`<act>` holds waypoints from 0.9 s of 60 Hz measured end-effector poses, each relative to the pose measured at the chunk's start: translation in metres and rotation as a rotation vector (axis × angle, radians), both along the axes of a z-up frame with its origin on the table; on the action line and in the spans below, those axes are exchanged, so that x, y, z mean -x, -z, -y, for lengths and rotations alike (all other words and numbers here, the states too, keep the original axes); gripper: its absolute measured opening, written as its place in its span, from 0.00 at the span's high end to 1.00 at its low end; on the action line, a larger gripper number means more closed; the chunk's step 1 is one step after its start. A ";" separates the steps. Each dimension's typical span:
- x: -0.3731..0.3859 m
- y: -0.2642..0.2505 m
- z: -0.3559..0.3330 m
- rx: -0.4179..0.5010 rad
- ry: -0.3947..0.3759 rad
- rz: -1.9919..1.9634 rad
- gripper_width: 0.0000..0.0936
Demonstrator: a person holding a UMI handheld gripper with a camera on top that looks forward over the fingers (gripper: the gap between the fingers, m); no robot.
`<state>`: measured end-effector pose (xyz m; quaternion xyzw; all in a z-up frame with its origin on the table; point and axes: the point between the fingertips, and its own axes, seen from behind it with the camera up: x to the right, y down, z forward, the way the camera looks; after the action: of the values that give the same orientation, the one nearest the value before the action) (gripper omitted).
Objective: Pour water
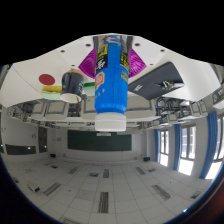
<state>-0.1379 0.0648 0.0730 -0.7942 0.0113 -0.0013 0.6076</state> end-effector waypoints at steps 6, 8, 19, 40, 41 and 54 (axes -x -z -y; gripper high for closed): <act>0.003 0.000 -0.009 0.016 -0.007 -0.124 0.60; 0.008 -0.006 -0.014 0.010 -0.023 -0.195 0.60; 0.016 -0.042 -0.054 0.002 -0.073 -0.721 0.60; 0.019 -0.117 -0.083 -0.017 -0.120 -1.710 0.60; 0.016 -0.122 -0.068 -0.012 -0.117 -1.745 0.60; 0.023 -0.132 -0.074 0.034 -0.123 -1.906 0.60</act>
<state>-0.1612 0.1392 0.2047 -0.4691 0.4598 0.6779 0.3302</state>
